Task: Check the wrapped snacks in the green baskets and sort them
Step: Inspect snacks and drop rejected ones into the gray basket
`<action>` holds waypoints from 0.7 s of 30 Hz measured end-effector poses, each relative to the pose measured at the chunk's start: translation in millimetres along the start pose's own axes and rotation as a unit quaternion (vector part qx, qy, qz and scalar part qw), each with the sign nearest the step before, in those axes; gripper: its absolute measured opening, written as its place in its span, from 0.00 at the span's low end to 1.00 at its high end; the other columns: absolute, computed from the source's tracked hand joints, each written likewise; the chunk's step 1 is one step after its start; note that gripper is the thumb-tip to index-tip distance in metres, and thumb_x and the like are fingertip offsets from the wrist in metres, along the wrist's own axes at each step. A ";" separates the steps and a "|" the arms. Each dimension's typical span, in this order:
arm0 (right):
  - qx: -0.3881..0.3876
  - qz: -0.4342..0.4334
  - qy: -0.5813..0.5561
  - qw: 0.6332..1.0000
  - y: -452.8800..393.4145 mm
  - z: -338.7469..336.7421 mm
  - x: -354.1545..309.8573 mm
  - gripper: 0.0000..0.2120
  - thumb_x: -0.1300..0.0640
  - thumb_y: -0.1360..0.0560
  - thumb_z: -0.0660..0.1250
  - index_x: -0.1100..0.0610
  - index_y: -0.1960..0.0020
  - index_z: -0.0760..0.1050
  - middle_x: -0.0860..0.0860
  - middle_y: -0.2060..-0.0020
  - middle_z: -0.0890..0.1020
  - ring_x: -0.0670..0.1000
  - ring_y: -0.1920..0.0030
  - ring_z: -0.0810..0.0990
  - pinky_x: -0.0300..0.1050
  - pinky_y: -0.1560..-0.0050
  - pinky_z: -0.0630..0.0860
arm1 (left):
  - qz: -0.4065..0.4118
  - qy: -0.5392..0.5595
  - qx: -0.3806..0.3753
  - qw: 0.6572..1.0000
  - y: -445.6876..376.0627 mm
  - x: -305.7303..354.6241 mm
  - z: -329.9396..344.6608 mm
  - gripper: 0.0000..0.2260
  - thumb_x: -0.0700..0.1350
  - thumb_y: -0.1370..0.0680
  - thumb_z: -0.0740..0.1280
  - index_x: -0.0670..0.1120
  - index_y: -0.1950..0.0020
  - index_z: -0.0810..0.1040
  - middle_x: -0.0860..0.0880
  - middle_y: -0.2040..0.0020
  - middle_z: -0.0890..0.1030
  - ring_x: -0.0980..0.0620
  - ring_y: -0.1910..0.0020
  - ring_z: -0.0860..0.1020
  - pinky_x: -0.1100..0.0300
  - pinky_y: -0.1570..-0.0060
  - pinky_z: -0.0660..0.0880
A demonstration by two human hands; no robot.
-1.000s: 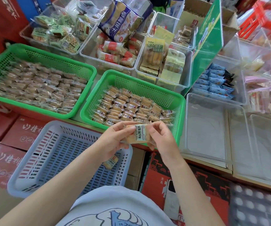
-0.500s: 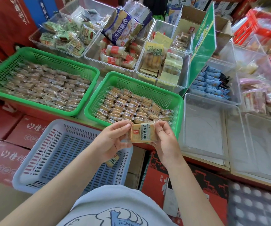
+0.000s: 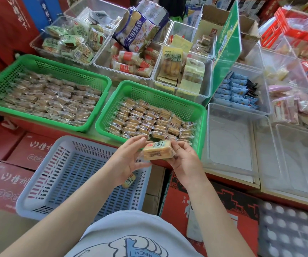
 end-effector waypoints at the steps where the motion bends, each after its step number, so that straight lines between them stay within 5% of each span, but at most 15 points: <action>1: 0.013 0.000 0.001 1.000 -1.1 -3.3 0.8 0.04 0.62 0.19 0.63 0.61 0.53 0.72 0.60 0.54 0.83 0.55 0.56 0.84 0.45 0.60 0.82 | 0.009 -0.022 -0.014 1.000 -0.3 1.5 1.0 0.25 0.51 0.25 0.75 0.48 0.31 0.74 0.45 0.38 0.83 0.47 0.43 0.83 0.53 0.54 0.82; 3: 0.035 0.000 0.005 0.999 -2.5 -8.9 2.3 0.02 0.63 0.19 0.64 0.60 0.51 0.73 0.59 0.54 0.83 0.54 0.57 0.83 0.44 0.60 0.81 | 0.028 -0.069 -0.028 0.997 -0.4 3.3 3.0 0.31 0.51 0.32 0.80 0.49 0.32 0.75 0.45 0.39 0.82 0.46 0.42 0.83 0.54 0.51 0.81; 6: 0.057 -0.003 0.068 0.996 -1.3 -12.6 0.8 0.03 0.61 0.19 0.65 0.58 0.46 0.74 0.57 0.55 0.83 0.50 0.62 0.83 0.42 0.65 0.80 | 0.063 -0.115 0.018 0.991 -2.2 7.5 -5.2 0.25 0.49 0.31 0.80 0.47 0.37 0.79 0.44 0.43 0.85 0.44 0.42 0.83 0.55 0.49 0.81; 12: -0.042 -0.012 0.245 0.968 -5.4 -3.8 -2.6 0.29 0.34 0.30 0.73 0.54 0.40 0.77 0.55 0.46 0.83 0.50 0.49 0.82 0.47 0.53 0.79 | 0.065 -0.130 0.045 0.988 -9.2 7.9 -19.1 0.22 0.51 0.33 0.78 0.47 0.41 0.83 0.46 0.47 0.86 0.47 0.46 0.84 0.57 0.50 0.81; 16: -0.046 -0.013 0.275 0.960 -14.8 -11.8 -4.1 0.18 0.49 0.25 0.73 0.58 0.42 0.74 0.59 0.46 0.81 0.52 0.51 0.82 0.48 0.52 0.81 | 0.058 -0.108 0.040 0.992 -13.7 6.7 -20.9 0.26 0.54 0.37 0.81 0.47 0.41 0.83 0.44 0.47 0.86 0.47 0.46 0.85 0.55 0.48 0.81; 21: -0.043 -0.017 0.309 0.950 -27.7 -18.0 -0.3 0.08 0.55 0.22 0.71 0.58 0.49 0.74 0.58 0.50 0.82 0.53 0.52 0.83 0.51 0.50 0.81 | 0.038 -0.048 0.037 0.997 -22.4 -0.6 -21.8 0.18 0.47 0.27 0.73 0.44 0.38 0.82 0.43 0.45 0.86 0.47 0.43 0.84 0.53 0.41 0.80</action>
Point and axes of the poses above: each hand's wrist, its own y-axis away from the middle knuckle, its own z-axis out of the palm, x = y × z, the point moved 10 cm from there along -y, towards the middle knuckle
